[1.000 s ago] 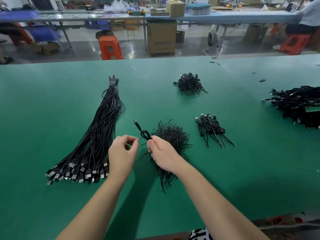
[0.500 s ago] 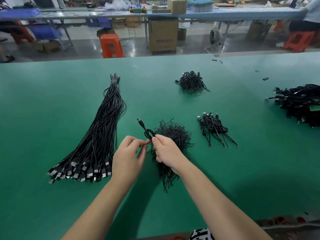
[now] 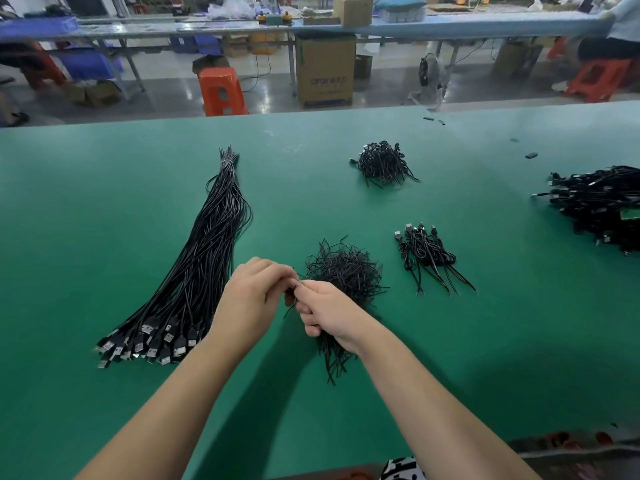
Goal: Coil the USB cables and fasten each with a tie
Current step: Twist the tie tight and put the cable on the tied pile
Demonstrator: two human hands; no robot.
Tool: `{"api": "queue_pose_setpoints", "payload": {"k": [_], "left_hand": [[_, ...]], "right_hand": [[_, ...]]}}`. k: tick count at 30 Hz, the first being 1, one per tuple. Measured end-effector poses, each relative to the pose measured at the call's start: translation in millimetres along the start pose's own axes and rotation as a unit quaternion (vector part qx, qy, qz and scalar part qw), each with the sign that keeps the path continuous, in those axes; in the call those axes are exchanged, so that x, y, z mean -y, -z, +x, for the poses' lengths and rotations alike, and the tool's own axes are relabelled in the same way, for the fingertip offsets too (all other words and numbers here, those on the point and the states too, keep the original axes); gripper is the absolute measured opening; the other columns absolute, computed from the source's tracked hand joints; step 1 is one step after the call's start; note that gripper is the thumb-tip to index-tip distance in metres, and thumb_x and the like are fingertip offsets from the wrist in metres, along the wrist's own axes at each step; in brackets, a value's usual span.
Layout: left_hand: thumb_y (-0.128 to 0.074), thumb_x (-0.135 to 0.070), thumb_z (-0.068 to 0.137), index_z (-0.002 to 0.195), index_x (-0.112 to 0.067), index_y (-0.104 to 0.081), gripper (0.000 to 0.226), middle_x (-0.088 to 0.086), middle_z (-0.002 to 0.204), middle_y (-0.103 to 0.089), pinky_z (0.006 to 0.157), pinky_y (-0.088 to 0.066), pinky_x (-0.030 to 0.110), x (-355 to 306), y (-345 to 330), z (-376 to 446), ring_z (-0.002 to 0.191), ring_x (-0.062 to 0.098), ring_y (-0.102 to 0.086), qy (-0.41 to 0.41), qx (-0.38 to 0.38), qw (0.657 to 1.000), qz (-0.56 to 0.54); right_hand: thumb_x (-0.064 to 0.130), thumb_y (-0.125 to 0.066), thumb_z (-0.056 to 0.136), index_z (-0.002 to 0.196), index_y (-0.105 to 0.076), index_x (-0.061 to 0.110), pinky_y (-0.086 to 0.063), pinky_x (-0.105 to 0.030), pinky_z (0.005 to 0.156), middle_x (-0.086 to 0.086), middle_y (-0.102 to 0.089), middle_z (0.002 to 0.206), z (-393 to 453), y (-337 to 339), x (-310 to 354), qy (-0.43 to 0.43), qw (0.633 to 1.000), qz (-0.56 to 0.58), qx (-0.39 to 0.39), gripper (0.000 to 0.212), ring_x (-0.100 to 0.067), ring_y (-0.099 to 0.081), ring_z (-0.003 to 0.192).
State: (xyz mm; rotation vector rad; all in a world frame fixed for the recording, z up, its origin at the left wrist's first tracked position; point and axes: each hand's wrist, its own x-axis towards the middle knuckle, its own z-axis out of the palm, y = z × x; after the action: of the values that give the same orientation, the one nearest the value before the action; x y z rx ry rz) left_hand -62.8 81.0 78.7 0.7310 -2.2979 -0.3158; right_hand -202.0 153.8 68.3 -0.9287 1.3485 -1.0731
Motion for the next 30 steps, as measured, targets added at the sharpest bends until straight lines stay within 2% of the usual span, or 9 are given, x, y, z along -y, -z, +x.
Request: {"api": "queue_pose_setpoints", "payload": {"k": [4, 7, 13, 17, 20, 22, 25, 27, 30], "left_hand": [[-0.068, -0.008, 0.091, 0.085, -0.018, -0.073, 0.013, -0.013, 0.082, -0.069, 0.072, -0.049, 0.021, -5.1, -3.1, 0.1, 0.078, 0.006, -0.063, 0.152, -0.007, 0.983, -0.104], [-0.070, -0.012, 0.091, 0.084, -0.023, -0.074, 0.014, -0.017, 0.079, -0.069, 0.065, -0.041, 0.007, -8.5, -3.0, 5.0, 0.078, -0.001, -0.063, 0.201, -0.007, 0.972, -0.124], [-0.070, -0.019, 0.091, 0.078, -0.032, -0.070, 0.019, -0.021, 0.070, -0.068, 0.059, -0.039, 0.008, -17.8, -0.3, 12.0, 0.063, -0.005, -0.058, 0.247, 0.004, 0.956, -0.157], [-0.068, -0.012, 0.093, 0.081, -0.022, -0.076, 0.017, -0.006, 0.075, -0.074, 0.074, -0.053, 0.030, -12.8, 6.4, 13.8, 0.070, 0.012, -0.064, 0.323, 0.068, 0.912, -0.244], [-0.066, -0.008, 0.094, 0.084, -0.016, -0.076, 0.016, -0.004, 0.070, -0.071, 0.062, -0.045, 0.021, -6.3, 12.0, 15.1, 0.063, 0.010, -0.055, 0.344, 0.129, 0.889, -0.273], [-0.073, -0.013, 0.089, 0.087, -0.019, -0.075, 0.007, -0.007, 0.073, -0.070, 0.059, -0.045, 0.018, -4.0, 14.4, 16.0, 0.060, 0.006, -0.056, 0.350, 0.122, 0.891, -0.263], [-0.080, -0.026, 0.082, 0.081, -0.018, -0.072, 0.012, 0.000, 0.075, -0.072, 0.067, -0.052, 0.036, -0.5, 14.3, 17.0, 0.062, 0.013, -0.060, 0.346, 0.105, 0.914, -0.187], [-0.071, -0.032, 0.090, 0.073, -0.020, -0.073, 0.021, -0.001, 0.070, -0.072, 0.070, -0.053, 0.038, -1.8, 13.0, 17.1, 0.064, 0.014, -0.063, 0.324, 0.099, 0.930, -0.143], [-0.053, -0.045, 0.098, 0.074, -0.022, -0.076, 0.041, -0.006, 0.079, -0.071, 0.073, -0.050, 0.029, -8.6, 14.3, 16.4, 0.076, 0.010, -0.066, 0.304, 0.079, 0.942, -0.121]], "right_hand": [[0.026, -0.034, 0.109, 0.085, -0.050, 0.016, -0.020, -0.022, 0.047, 0.009, -0.031, 0.063, 0.6, -3.6, -4.8, 0.013, 1.000, 0.013, -0.012, 0.030, -0.006, -0.023, 0.048], [0.029, -0.037, 0.107, 0.085, -0.054, 0.020, -0.027, -0.027, 0.051, 0.009, -0.034, 0.065, 0.8, -5.1, -6.8, 0.052, 0.996, -0.048, -0.047, 0.029, -0.007, -0.030, 0.051], [0.031, -0.047, 0.105, 0.079, -0.051, 0.018, -0.031, -0.025, 0.058, 0.009, -0.049, 0.068, 0.2, -3.1, -10.8, 0.188, 0.936, -0.257, -0.147, 0.029, -0.007, -0.044, 0.063], [0.024, -0.047, 0.105, 0.083, -0.052, 0.013, -0.036, -0.031, 0.066, 0.005, -0.049, 0.075, -6.7, -2.3, -13.3, 0.248, 0.900, -0.323, -0.154, 0.025, -0.015, -0.045, 0.071], [0.023, -0.049, 0.103, 0.087, -0.058, 0.009, -0.043, -0.039, 0.062, -0.002, -0.052, 0.078, -11.5, -2.6, -14.2, 0.291, 0.854, -0.398, -0.165, 0.023, -0.025, -0.050, 0.066], [0.021, -0.051, 0.102, 0.085, -0.059, 0.007, -0.043, -0.040, 0.058, -0.005, -0.053, 0.076, -12.5, -2.7, -12.8, 0.310, 0.829, -0.432, -0.173, 0.023, -0.028, -0.050, 0.063], [0.019, -0.054, 0.100, 0.083, -0.059, 0.006, -0.041, -0.038, 0.055, -0.008, -0.054, 0.074, -12.1, -3.7, -10.6, 0.325, 0.802, -0.469, -0.178, 0.022, -0.029, -0.050, 0.059], [0.019, -0.056, 0.099, 0.081, -0.059, 0.006, -0.040, -0.036, 0.052, -0.008, -0.054, 0.072, -10.7, -3.9, -8.6, 0.326, 0.788, -0.487, -0.189, 0.022, -0.028, -0.050, 0.056], [0.015, -0.062, 0.094, 0.078, -0.060, 0.006, -0.043, -0.035, 0.048, -0.008, -0.056, 0.068, -7.1, -2.3, -5.3, 0.327, 0.766, -0.513, -0.209, 0.018, -0.029, -0.053, 0.054]]}}
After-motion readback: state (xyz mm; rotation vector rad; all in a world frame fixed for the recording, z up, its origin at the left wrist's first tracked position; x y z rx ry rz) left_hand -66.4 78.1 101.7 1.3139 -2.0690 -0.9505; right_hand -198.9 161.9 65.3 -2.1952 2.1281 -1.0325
